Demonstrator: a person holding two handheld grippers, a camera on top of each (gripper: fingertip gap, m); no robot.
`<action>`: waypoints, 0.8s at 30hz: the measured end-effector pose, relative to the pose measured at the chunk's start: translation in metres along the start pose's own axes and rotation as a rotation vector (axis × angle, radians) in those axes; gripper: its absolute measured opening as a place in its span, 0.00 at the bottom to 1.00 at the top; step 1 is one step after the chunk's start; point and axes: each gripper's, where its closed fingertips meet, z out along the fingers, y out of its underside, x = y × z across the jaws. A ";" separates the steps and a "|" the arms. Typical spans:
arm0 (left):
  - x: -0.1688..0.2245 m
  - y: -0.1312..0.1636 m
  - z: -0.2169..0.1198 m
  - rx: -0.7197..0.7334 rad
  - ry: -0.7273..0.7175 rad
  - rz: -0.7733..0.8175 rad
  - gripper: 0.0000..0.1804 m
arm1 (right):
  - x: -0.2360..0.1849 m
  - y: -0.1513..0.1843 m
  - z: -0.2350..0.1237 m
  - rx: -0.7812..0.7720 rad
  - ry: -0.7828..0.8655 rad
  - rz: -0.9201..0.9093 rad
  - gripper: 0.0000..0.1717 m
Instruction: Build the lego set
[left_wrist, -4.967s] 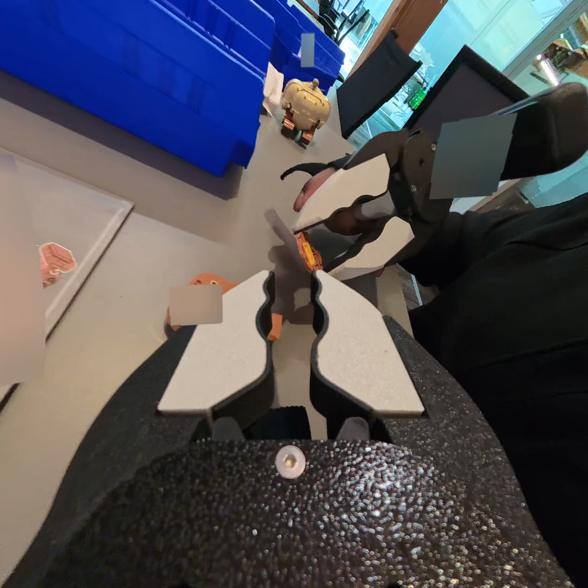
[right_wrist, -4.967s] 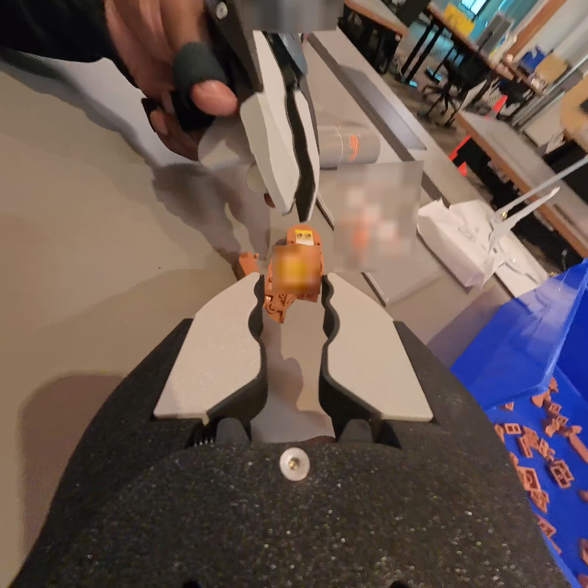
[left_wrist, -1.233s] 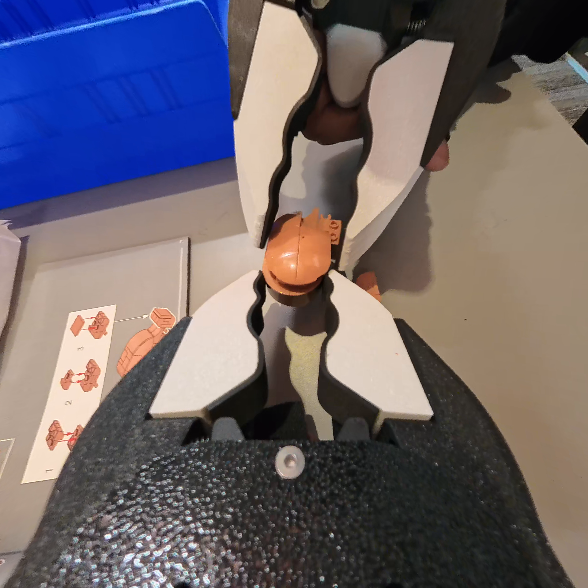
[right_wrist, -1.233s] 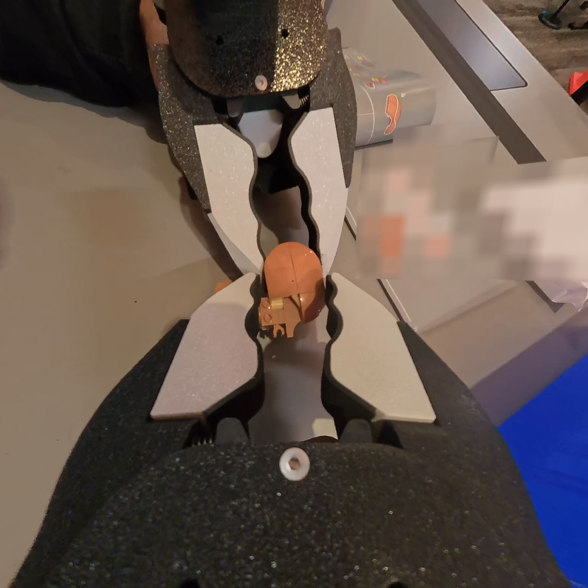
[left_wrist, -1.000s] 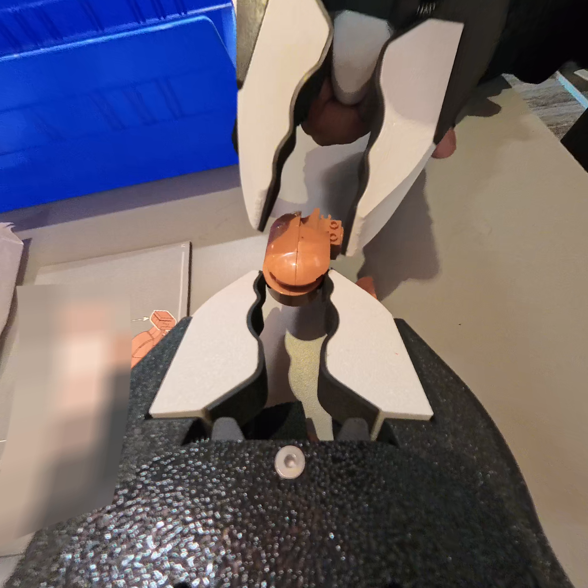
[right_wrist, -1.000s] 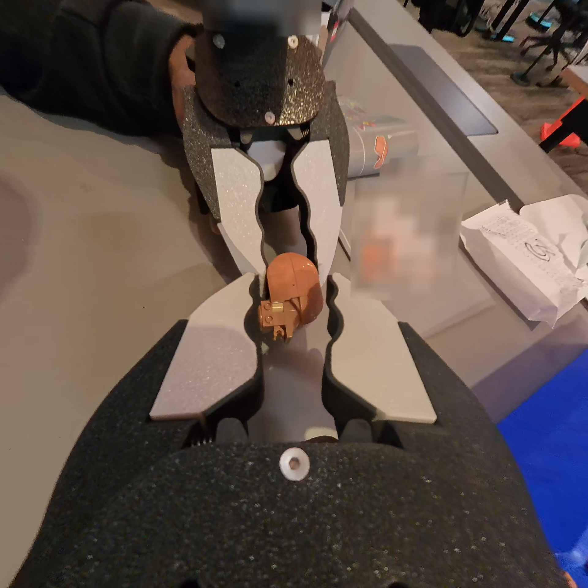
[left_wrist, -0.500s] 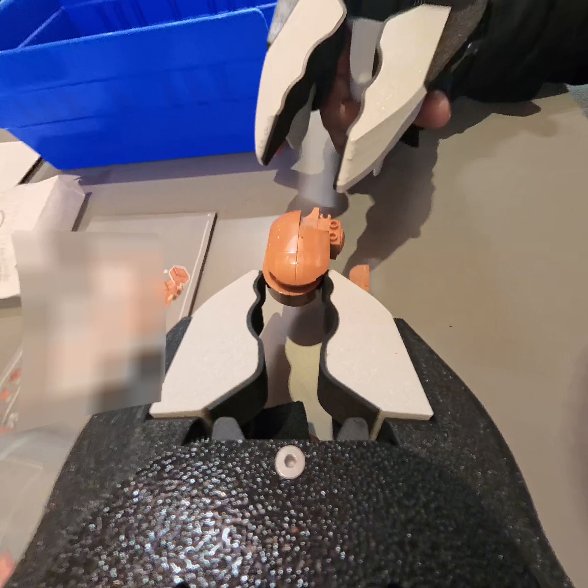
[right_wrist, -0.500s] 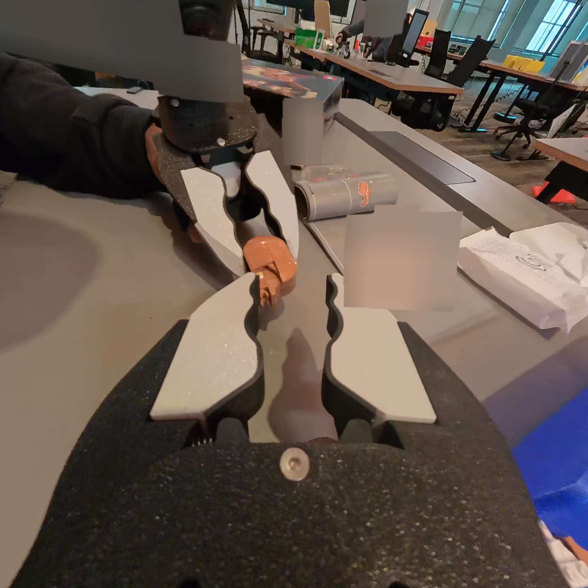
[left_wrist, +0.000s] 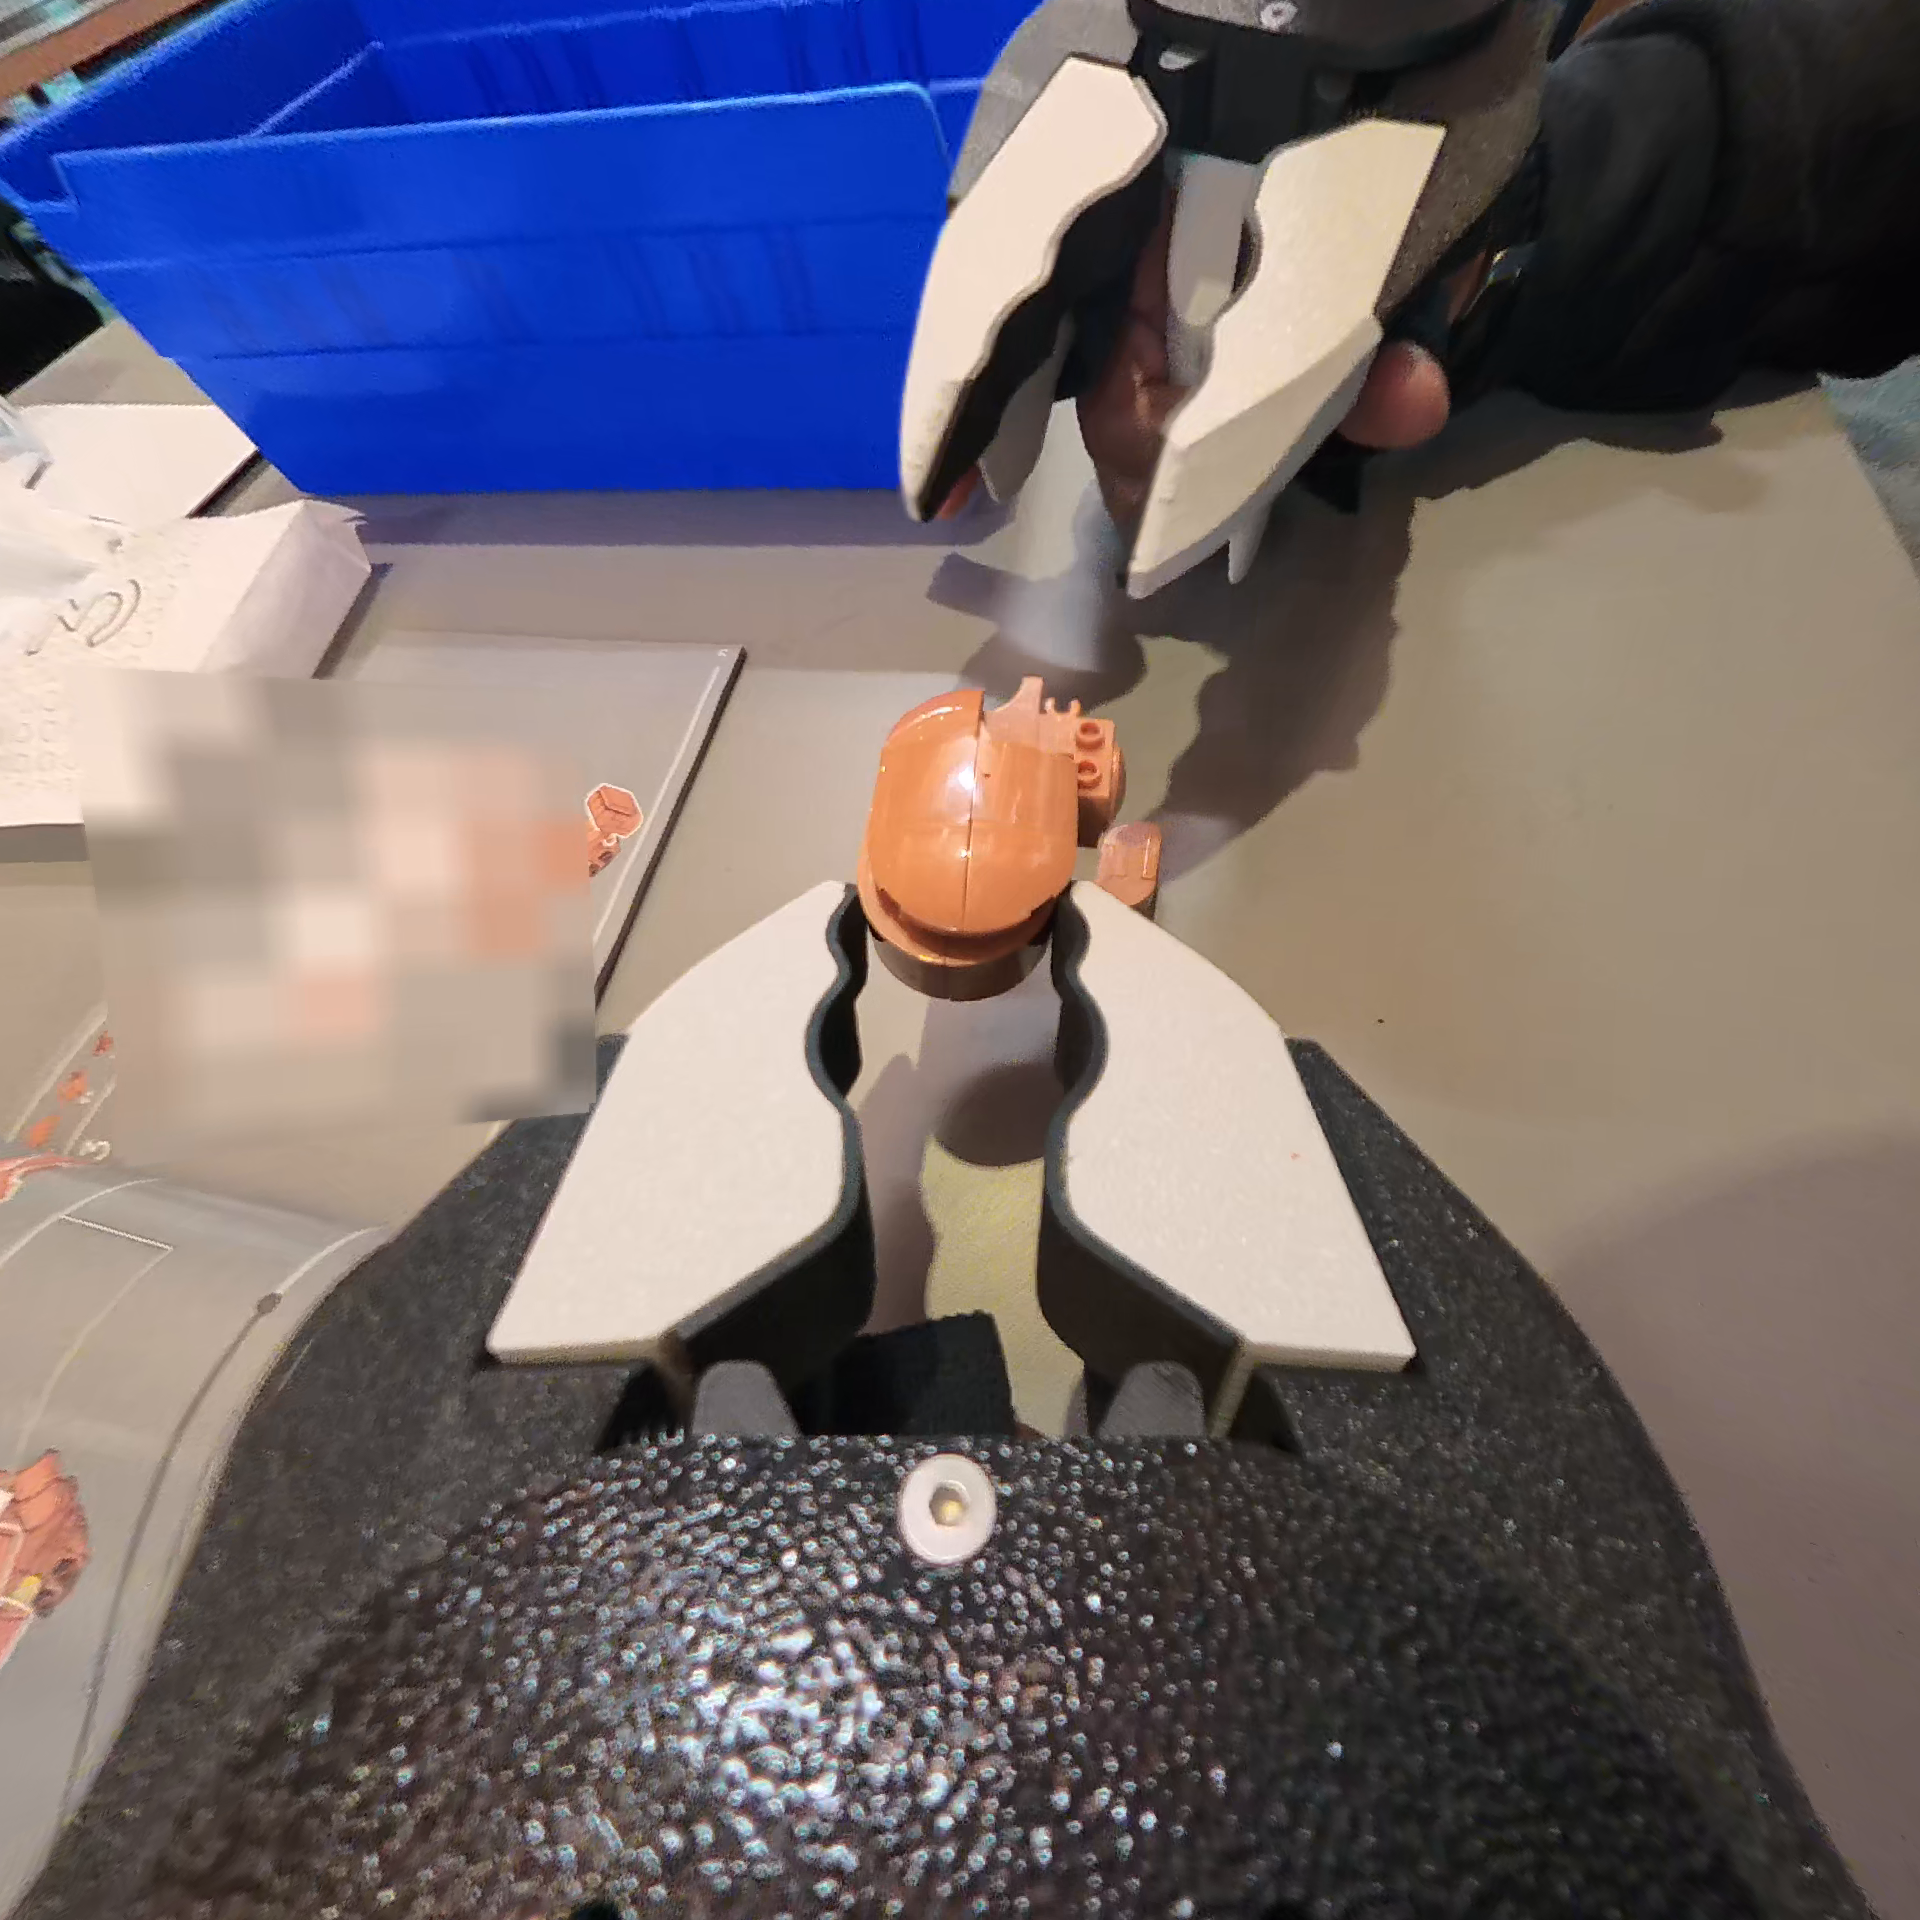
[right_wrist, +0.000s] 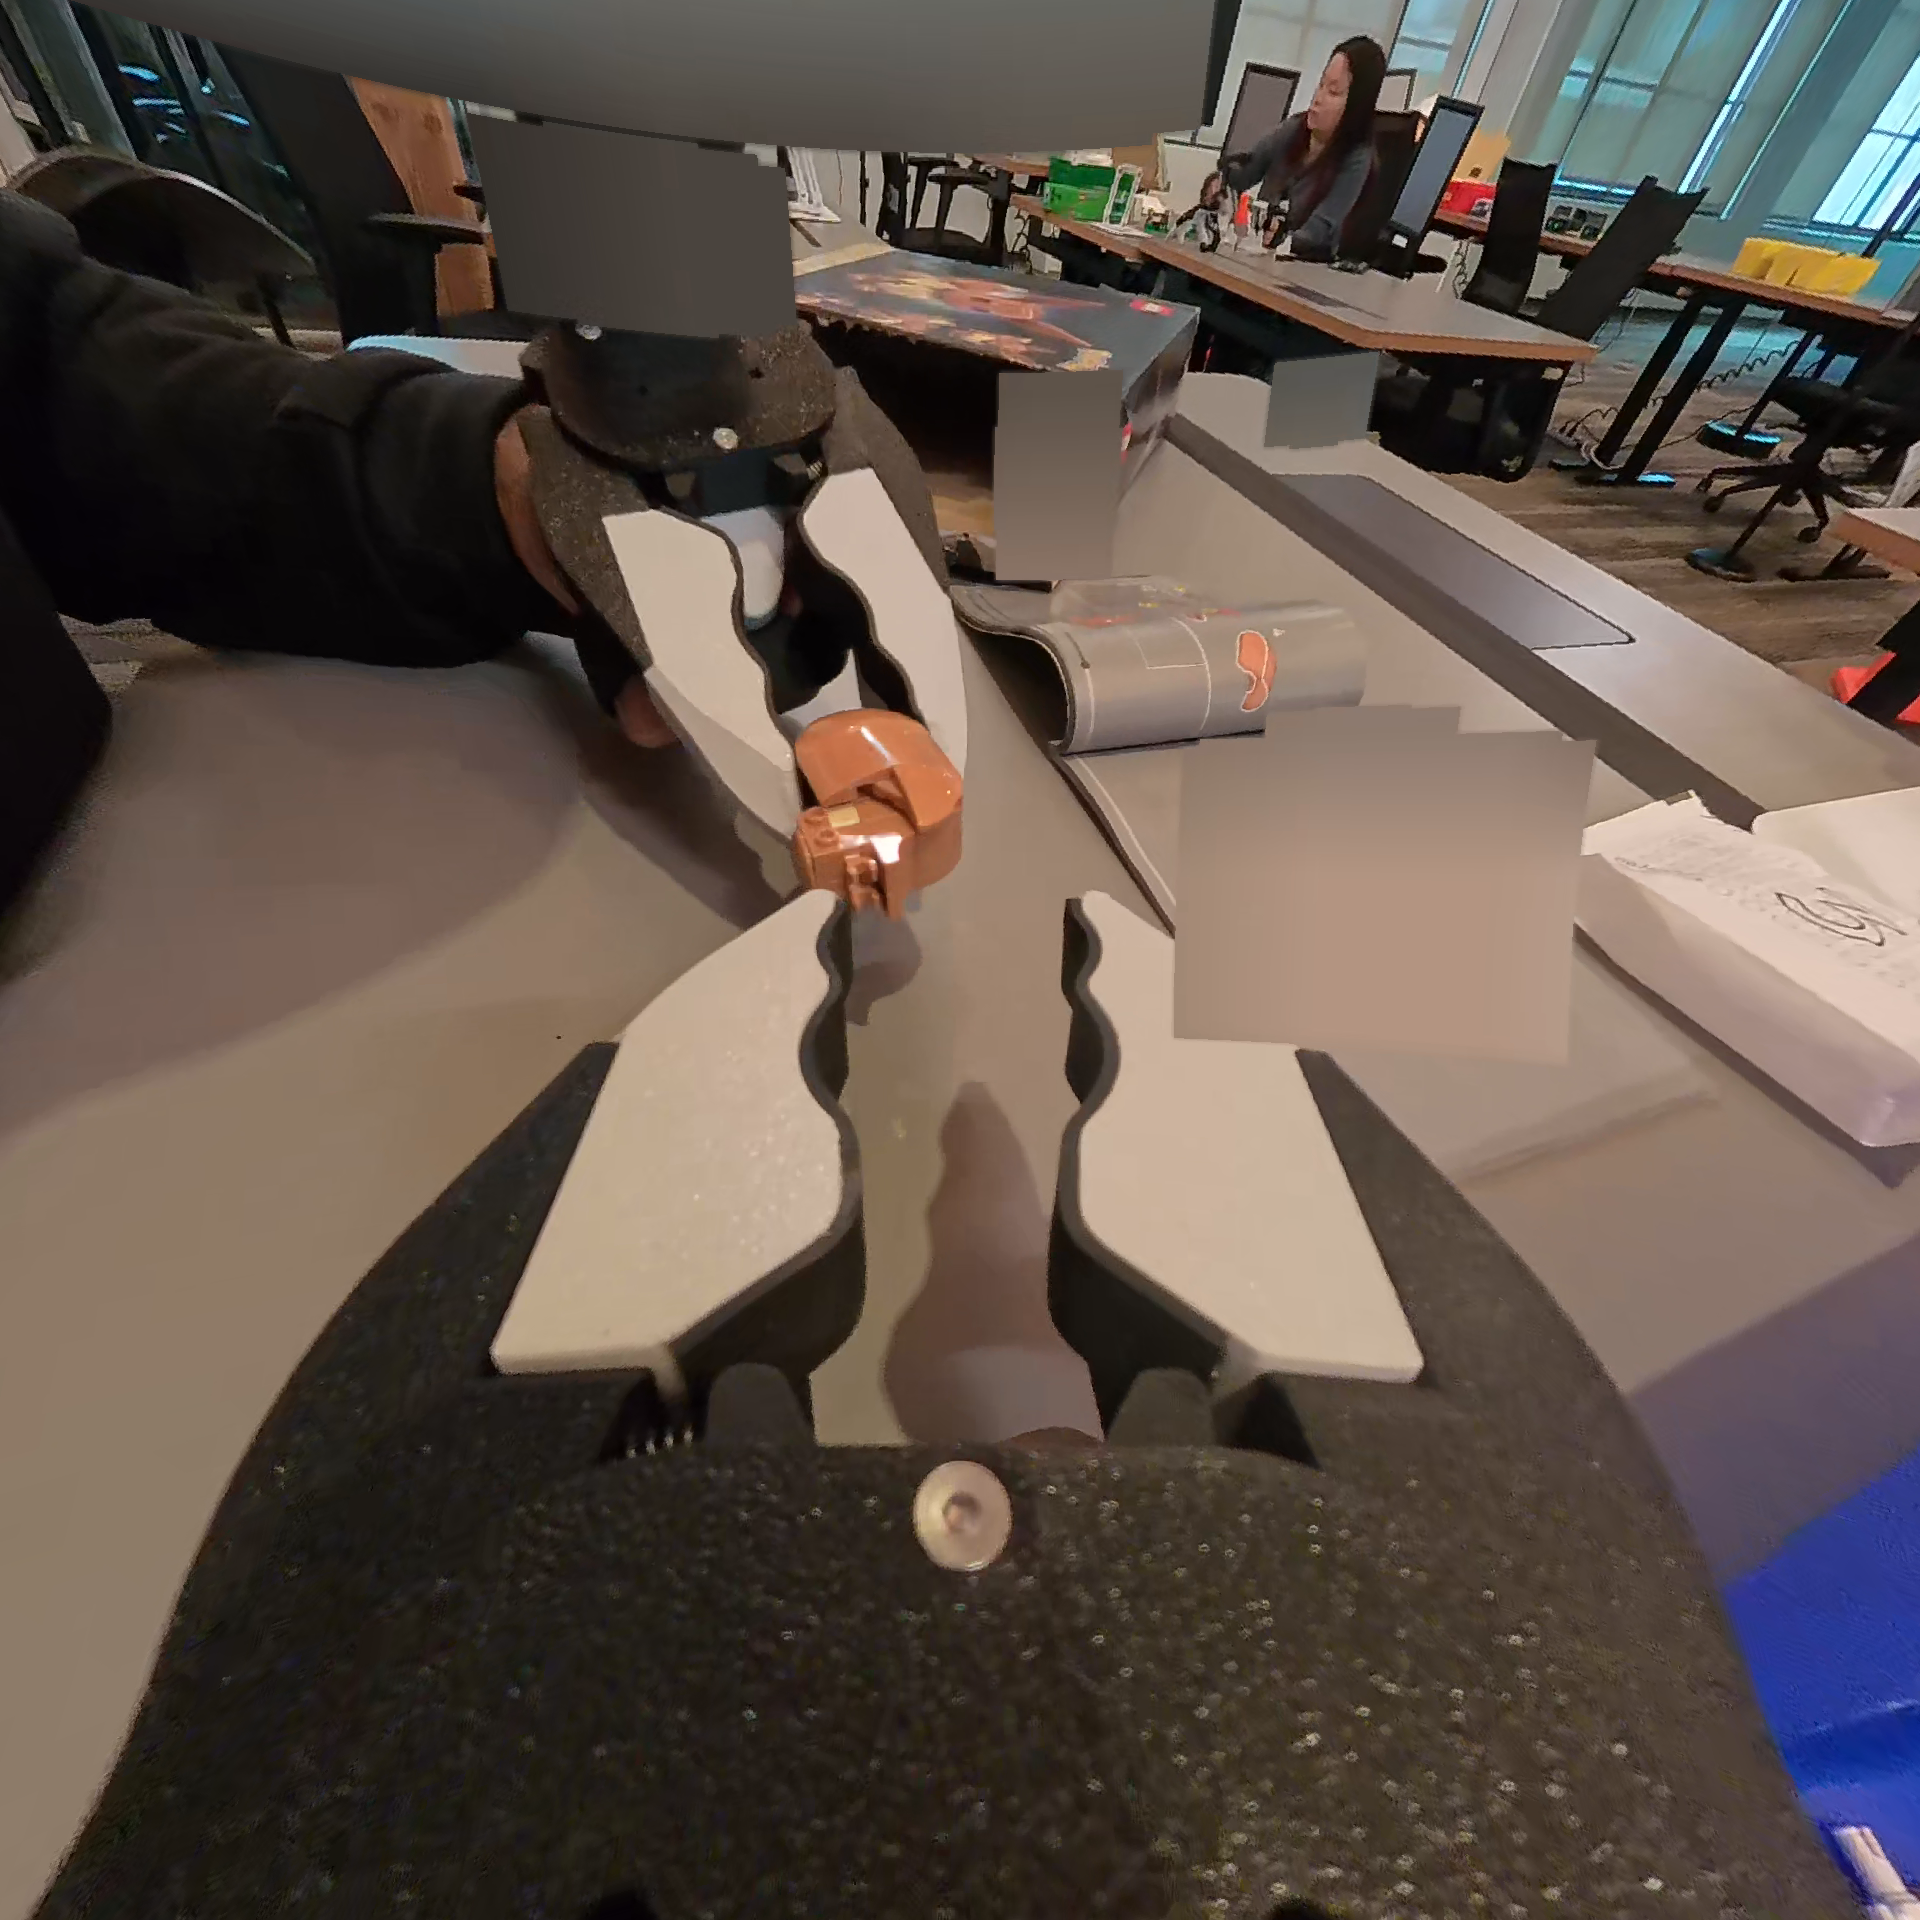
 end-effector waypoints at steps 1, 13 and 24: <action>-0.001 0.001 -0.001 0.002 0.001 -0.009 0.19 | 0.000 0.000 0.000 0.002 0.001 -0.006 0.22; -0.003 0.001 -0.002 0.012 -0.001 -0.016 0.19 | -0.001 0.000 0.000 0.001 0.027 -0.076 0.22; -0.004 -0.001 -0.004 0.031 0.012 -0.044 0.19 | 0.001 0.004 0.001 -0.024 0.086 -0.221 0.23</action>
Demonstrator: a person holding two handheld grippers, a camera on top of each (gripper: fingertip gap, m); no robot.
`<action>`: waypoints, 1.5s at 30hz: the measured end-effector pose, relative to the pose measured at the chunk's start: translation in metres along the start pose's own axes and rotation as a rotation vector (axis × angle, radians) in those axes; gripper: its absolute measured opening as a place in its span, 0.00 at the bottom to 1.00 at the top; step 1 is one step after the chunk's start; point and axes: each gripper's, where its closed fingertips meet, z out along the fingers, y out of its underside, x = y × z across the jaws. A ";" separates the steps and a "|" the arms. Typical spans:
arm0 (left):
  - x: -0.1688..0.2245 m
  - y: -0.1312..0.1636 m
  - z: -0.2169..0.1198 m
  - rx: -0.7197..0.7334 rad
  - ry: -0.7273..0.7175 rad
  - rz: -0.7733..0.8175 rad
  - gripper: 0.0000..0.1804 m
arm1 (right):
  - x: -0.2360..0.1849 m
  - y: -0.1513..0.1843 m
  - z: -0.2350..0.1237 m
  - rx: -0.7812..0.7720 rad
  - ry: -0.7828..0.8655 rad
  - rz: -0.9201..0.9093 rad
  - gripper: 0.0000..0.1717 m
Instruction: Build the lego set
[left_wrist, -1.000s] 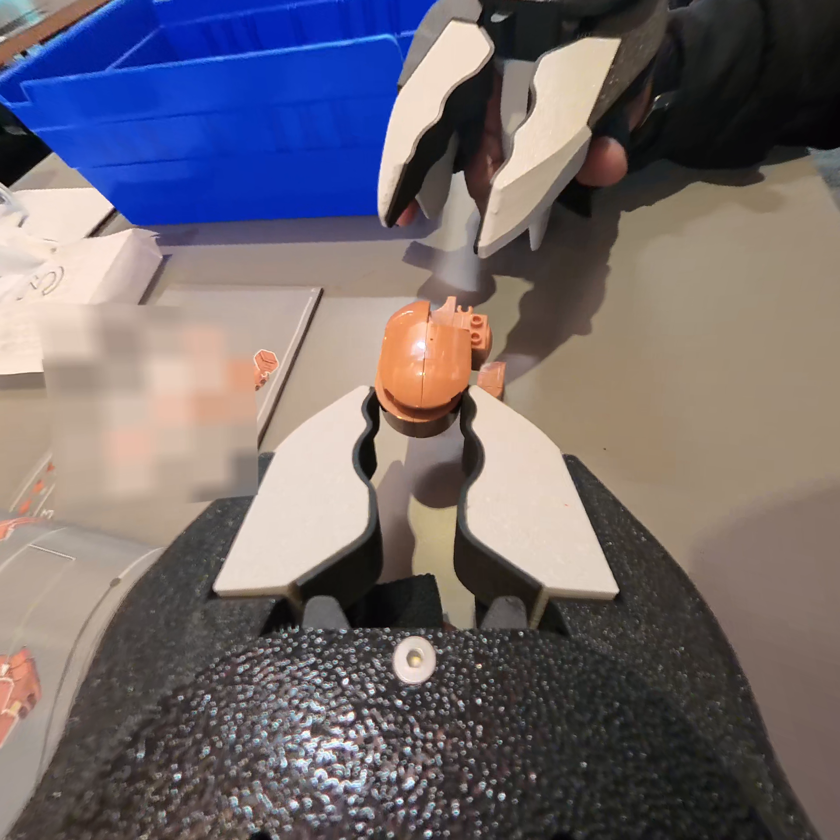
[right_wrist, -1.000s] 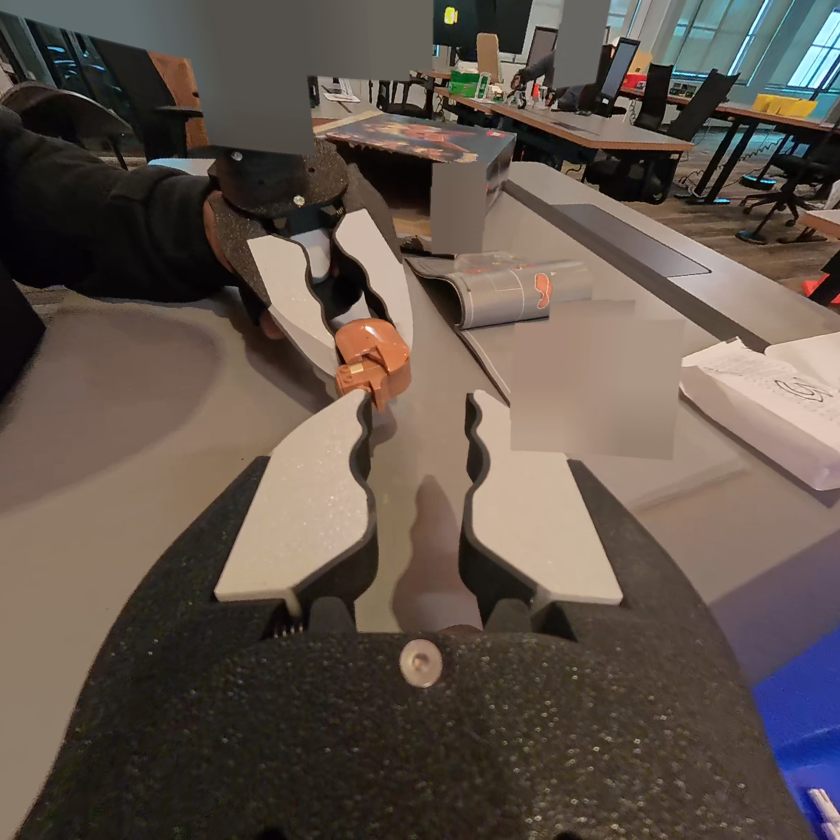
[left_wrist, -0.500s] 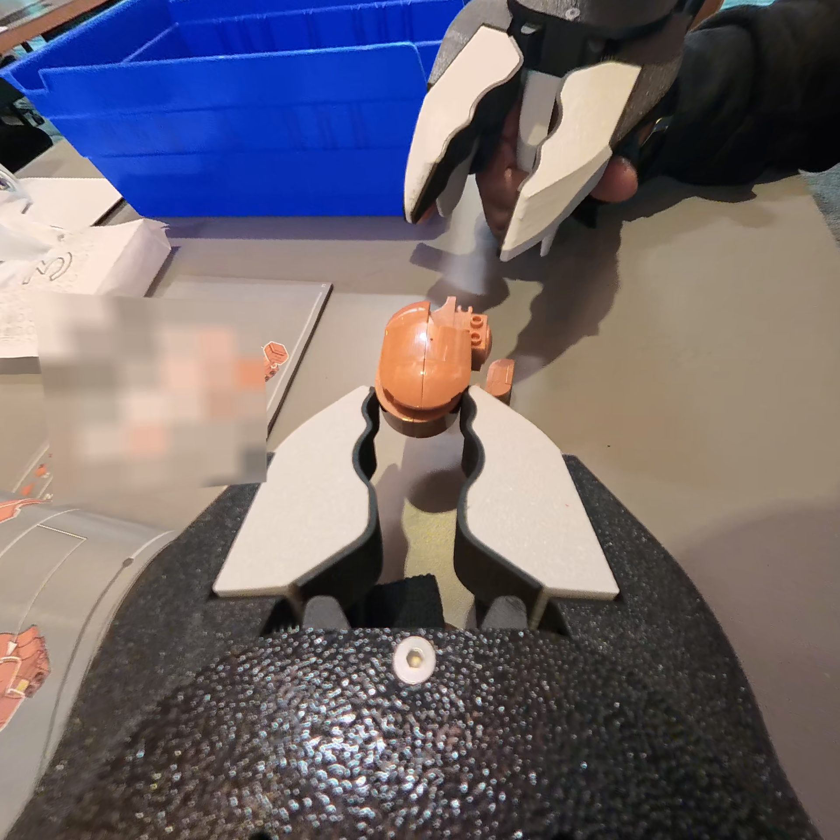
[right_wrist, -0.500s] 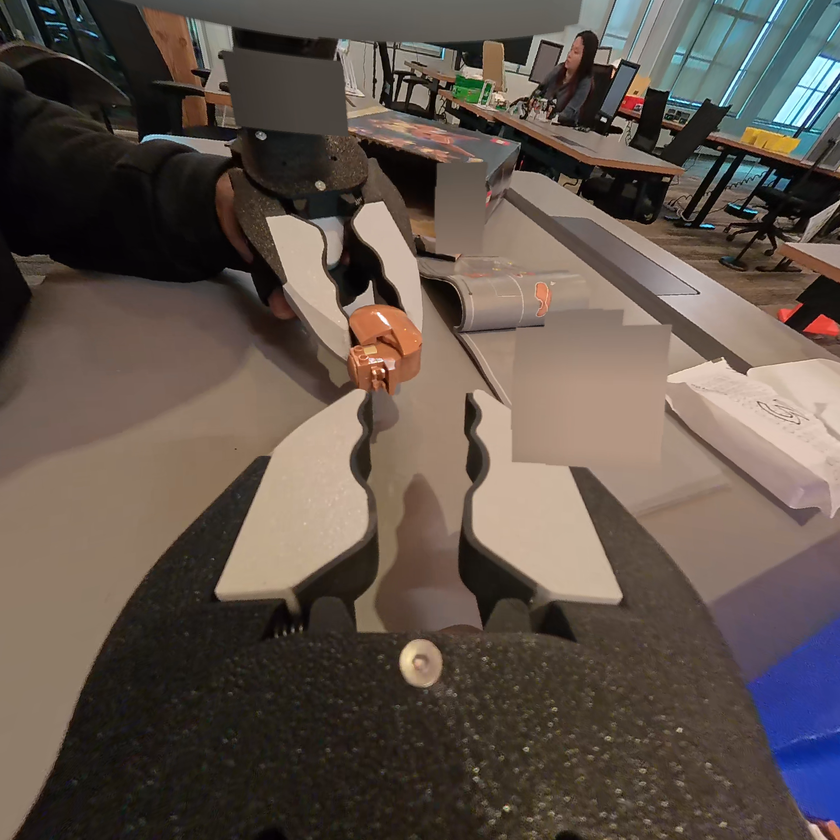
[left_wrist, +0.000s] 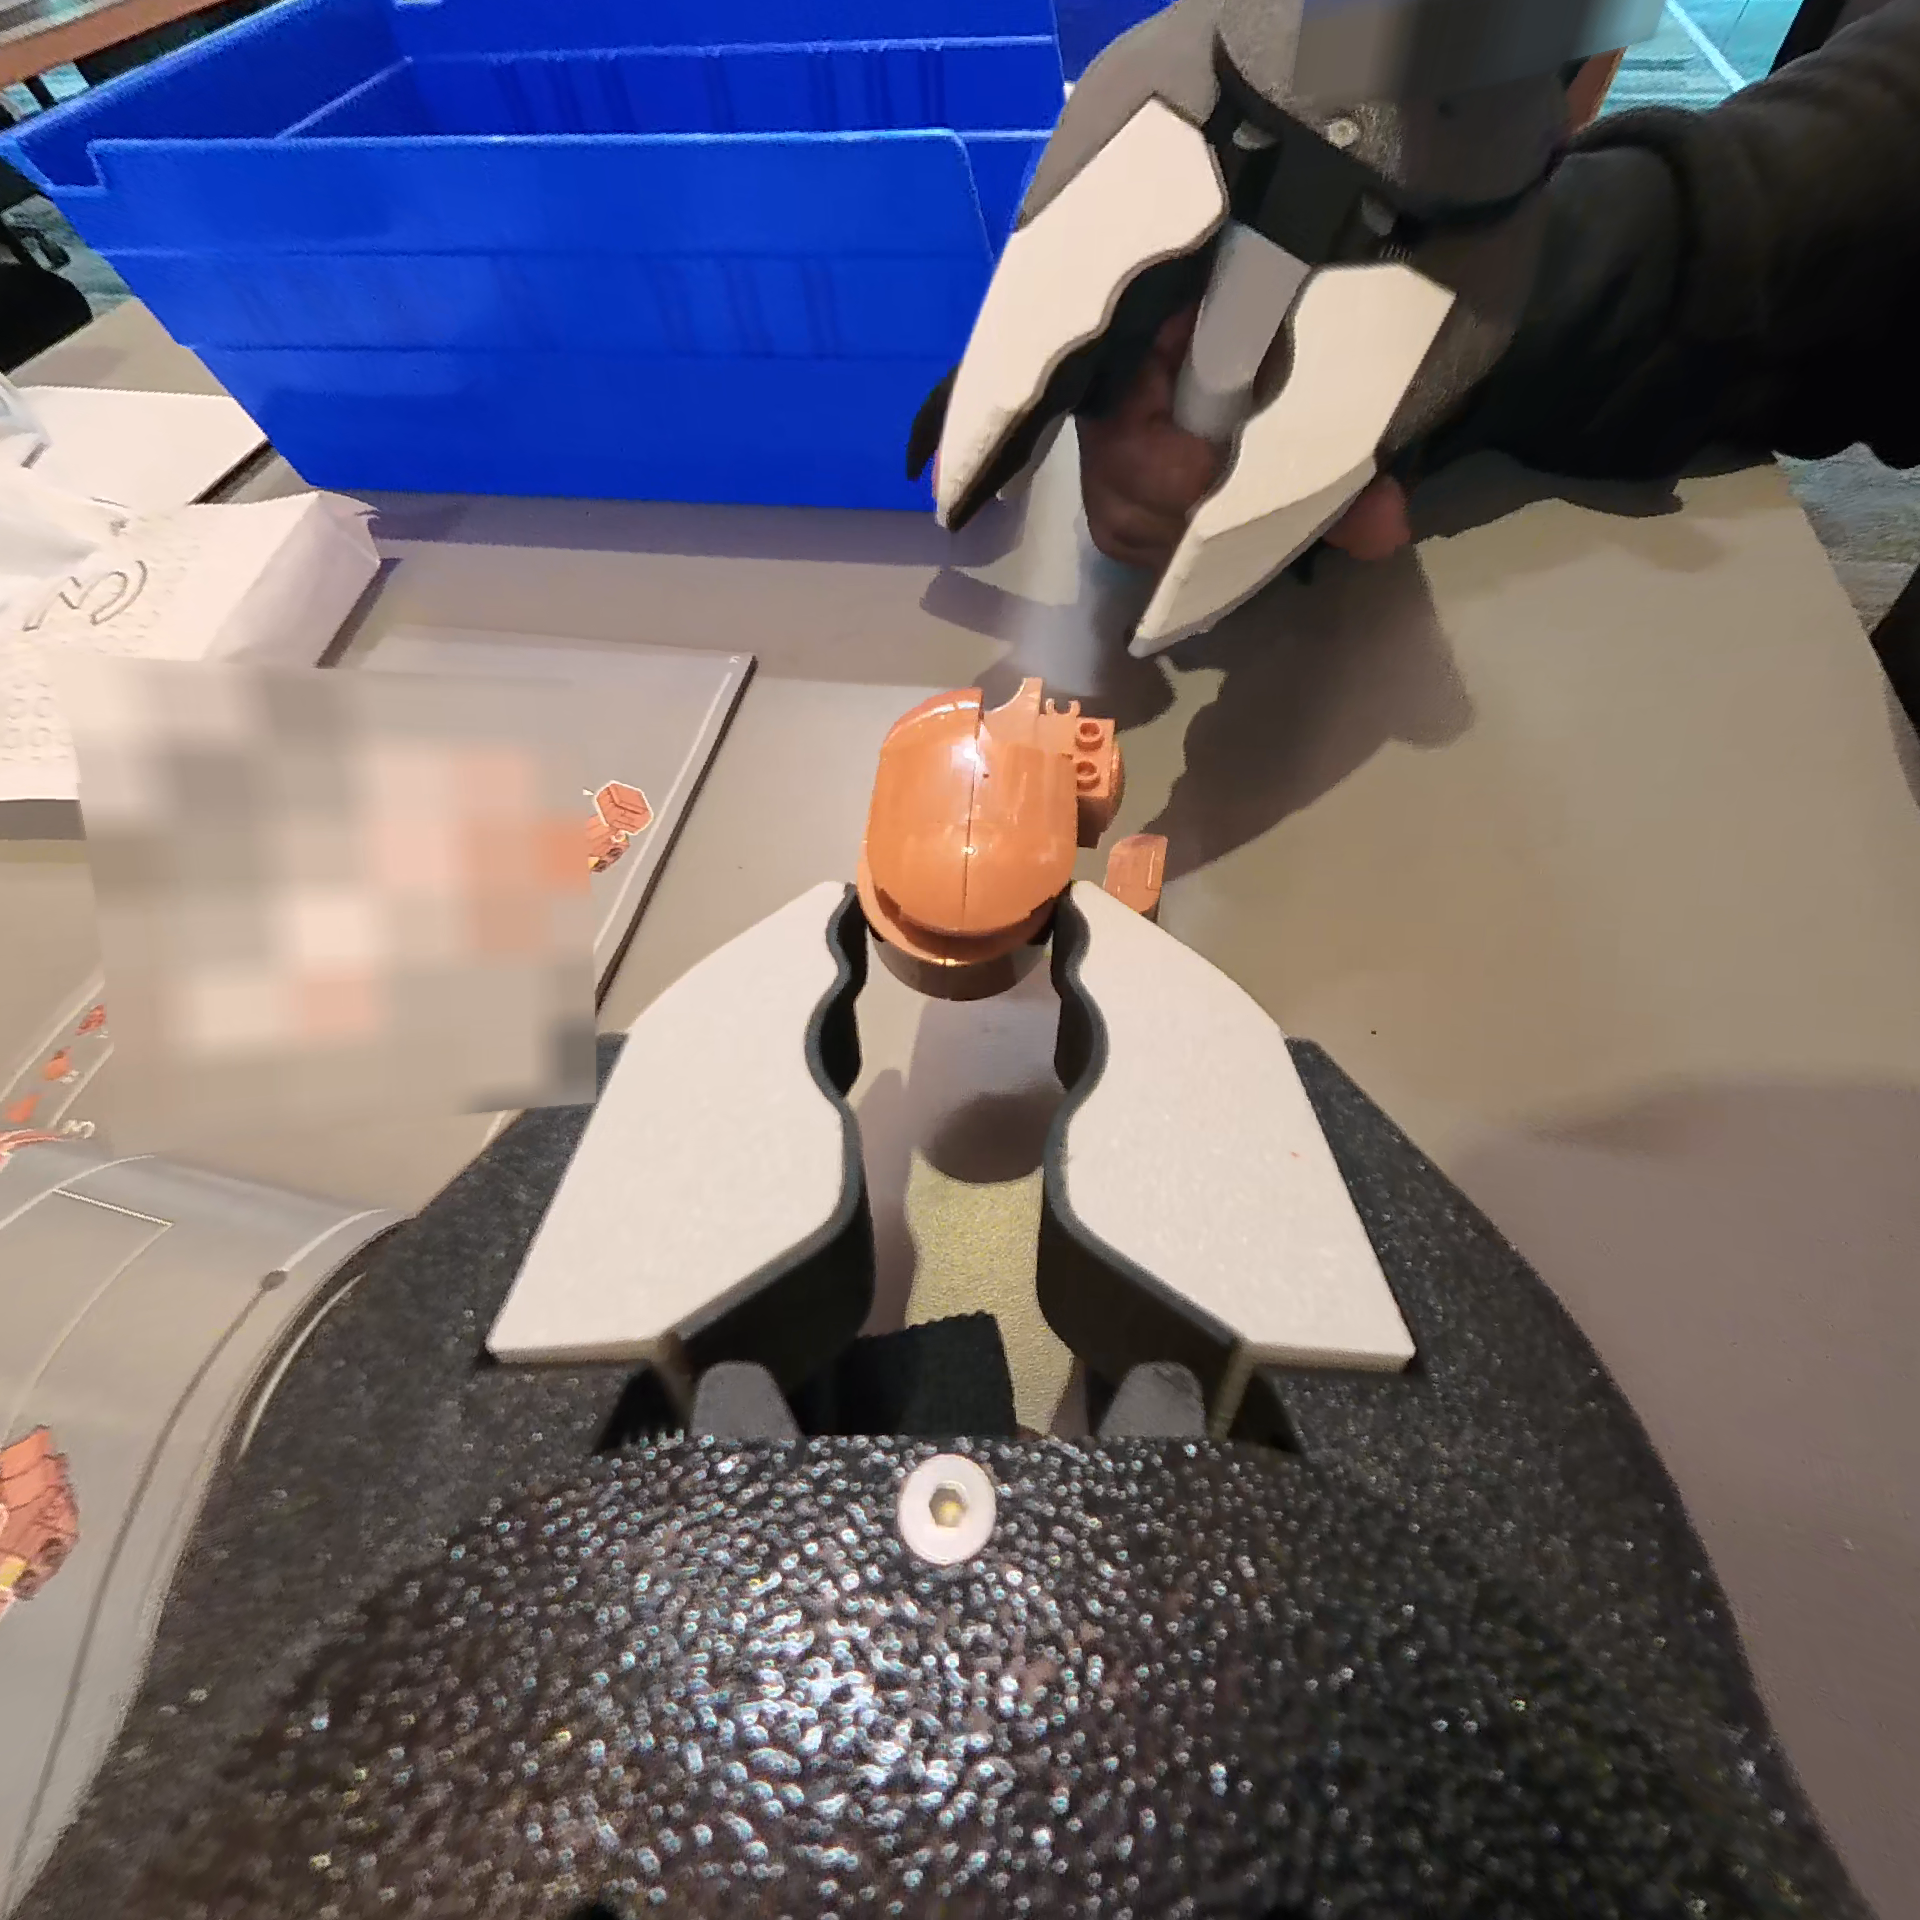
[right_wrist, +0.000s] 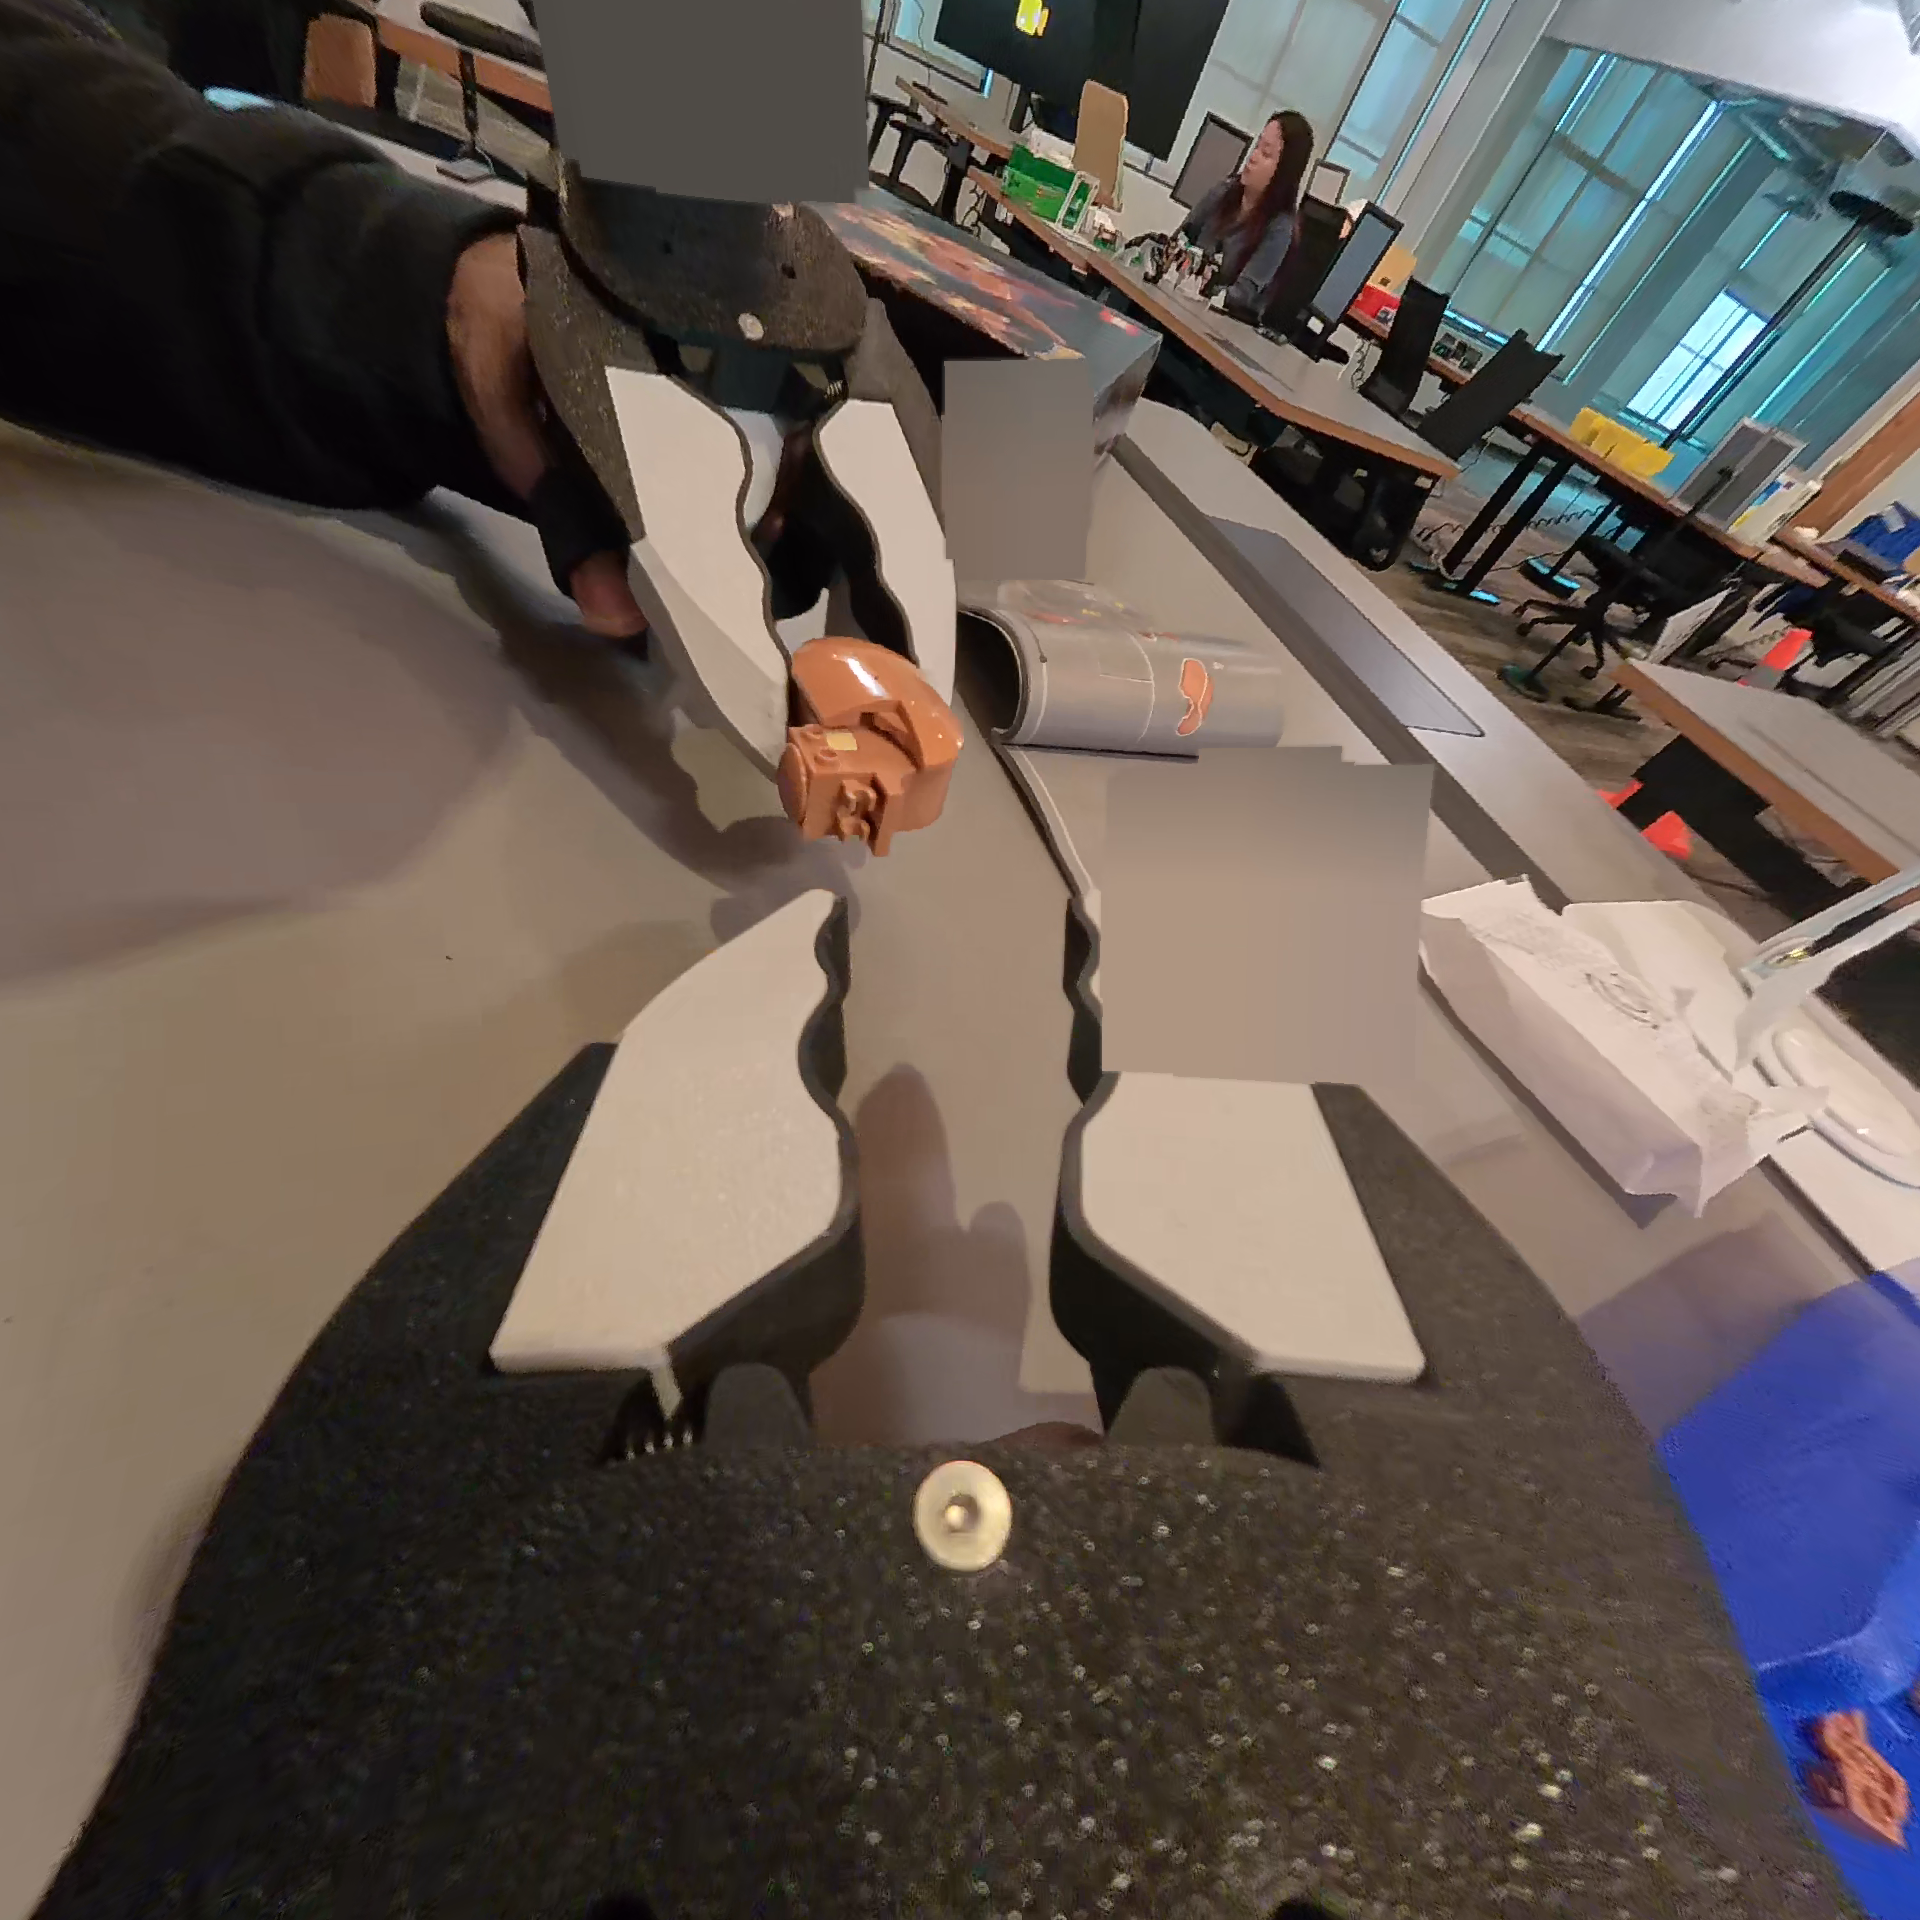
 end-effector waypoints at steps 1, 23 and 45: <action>0.000 0.000 0.000 0.001 0.001 -0.002 0.19 | 0.001 0.000 0.000 0.000 0.010 -0.016 0.23; 0.012 -0.008 -0.009 0.004 0.125 -0.145 0.19 | -0.031 -0.019 0.027 0.058 0.047 -0.729 0.35; 0.020 0.004 -0.010 -0.105 0.143 -0.070 0.19 | -0.046 -0.014 0.049 -0.015 -0.006 -1.103 0.30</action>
